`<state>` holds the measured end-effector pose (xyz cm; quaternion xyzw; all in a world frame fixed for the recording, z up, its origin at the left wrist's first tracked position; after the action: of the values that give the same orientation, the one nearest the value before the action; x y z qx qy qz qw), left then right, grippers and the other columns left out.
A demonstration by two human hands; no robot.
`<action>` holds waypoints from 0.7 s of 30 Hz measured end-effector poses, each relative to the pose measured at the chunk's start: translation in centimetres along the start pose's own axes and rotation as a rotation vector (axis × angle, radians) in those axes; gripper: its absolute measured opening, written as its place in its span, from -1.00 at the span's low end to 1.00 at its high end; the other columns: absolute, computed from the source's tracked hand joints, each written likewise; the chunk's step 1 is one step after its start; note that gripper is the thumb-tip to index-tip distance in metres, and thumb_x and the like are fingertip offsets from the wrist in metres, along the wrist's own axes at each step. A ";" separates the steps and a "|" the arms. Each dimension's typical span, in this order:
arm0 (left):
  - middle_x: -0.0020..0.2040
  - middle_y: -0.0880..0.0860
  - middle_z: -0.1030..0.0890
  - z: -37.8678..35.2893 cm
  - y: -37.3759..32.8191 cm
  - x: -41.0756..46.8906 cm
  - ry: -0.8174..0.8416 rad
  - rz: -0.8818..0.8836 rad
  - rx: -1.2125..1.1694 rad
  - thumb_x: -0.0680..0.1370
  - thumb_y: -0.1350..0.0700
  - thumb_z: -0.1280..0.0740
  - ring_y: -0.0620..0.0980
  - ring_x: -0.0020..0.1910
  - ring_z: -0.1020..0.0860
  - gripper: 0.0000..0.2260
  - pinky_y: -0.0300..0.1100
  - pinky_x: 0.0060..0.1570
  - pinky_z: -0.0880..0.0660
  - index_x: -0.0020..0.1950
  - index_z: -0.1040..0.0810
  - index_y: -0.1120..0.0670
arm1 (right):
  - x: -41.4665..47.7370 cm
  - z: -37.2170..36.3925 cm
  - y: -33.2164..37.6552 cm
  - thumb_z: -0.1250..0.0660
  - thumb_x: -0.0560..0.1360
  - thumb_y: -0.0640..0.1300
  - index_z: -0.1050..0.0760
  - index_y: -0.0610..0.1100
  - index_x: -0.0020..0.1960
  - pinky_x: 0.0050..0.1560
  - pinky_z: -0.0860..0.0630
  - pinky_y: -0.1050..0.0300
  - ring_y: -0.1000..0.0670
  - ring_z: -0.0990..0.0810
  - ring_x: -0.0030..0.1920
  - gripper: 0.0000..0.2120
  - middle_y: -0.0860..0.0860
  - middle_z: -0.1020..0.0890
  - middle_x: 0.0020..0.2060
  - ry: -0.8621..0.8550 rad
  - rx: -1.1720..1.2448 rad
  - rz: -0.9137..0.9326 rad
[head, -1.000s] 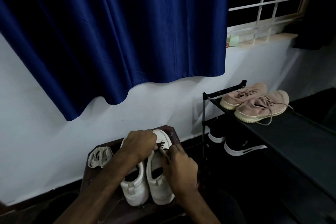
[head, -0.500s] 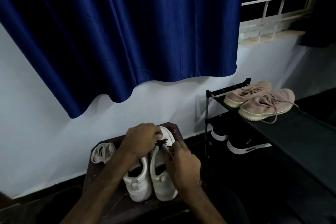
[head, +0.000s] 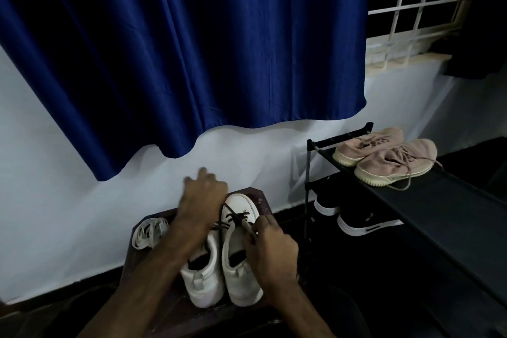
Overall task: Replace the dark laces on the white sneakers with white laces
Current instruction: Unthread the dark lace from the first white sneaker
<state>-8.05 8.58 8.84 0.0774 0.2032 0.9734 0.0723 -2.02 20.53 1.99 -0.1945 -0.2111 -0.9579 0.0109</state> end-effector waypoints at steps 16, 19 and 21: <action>0.08 -0.06 -0.64 -3.0 -3.1 -0.6 0.215 -0.039 -0.423 0.55 0.00 -0.31 0.00 0.15 -0.54 -0.85 -0.04 0.15 -0.31 0.05 -0.64 -0.08 | -0.2 -0.8 -0.5 -0.30 0.50 0.10 -0.47 -0.06 -0.03 -0.36 -0.31 0.08 -0.13 -0.65 -0.21 -0.78 0.03 -0.56 -0.05 0.030 0.101 -0.030; 0.08 -0.05 -0.64 -2.5 -2.8 -0.4 0.194 -0.005 -0.354 0.53 0.08 -0.33 0.01 0.16 -0.54 -0.87 -0.05 0.16 -0.31 0.02 -0.63 -0.07 | -0.1 -0.6 -0.4 -0.24 0.53 0.10 -0.47 -0.06 0.03 -0.31 -0.32 0.08 -0.13 -0.65 -0.14 -0.76 0.03 -0.55 0.03 0.033 0.130 -0.018; 0.11 -0.02 -0.63 -2.0 -3.1 -0.4 0.183 0.001 -0.258 0.54 0.11 -0.30 0.02 0.18 -0.53 -0.85 -0.05 0.18 -0.31 0.06 -0.61 -0.03 | -0.1 -0.5 -0.5 -0.23 0.53 0.13 -0.47 -0.05 -0.01 -0.33 -0.32 0.09 -0.12 -0.65 -0.17 -0.74 0.04 -0.56 -0.01 0.022 0.135 -0.017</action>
<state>-7.65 10.58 5.73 -0.0213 0.0819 0.9944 0.0626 -2.20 20.74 1.37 -0.1809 -0.2766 -0.9436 0.0182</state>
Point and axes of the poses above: each hand's wrist, its own x-axis towards the middle knuckle, its own z-axis out of the back of the hand, y = z × x, the point moved 9 cm from there along x, towards the middle knuckle
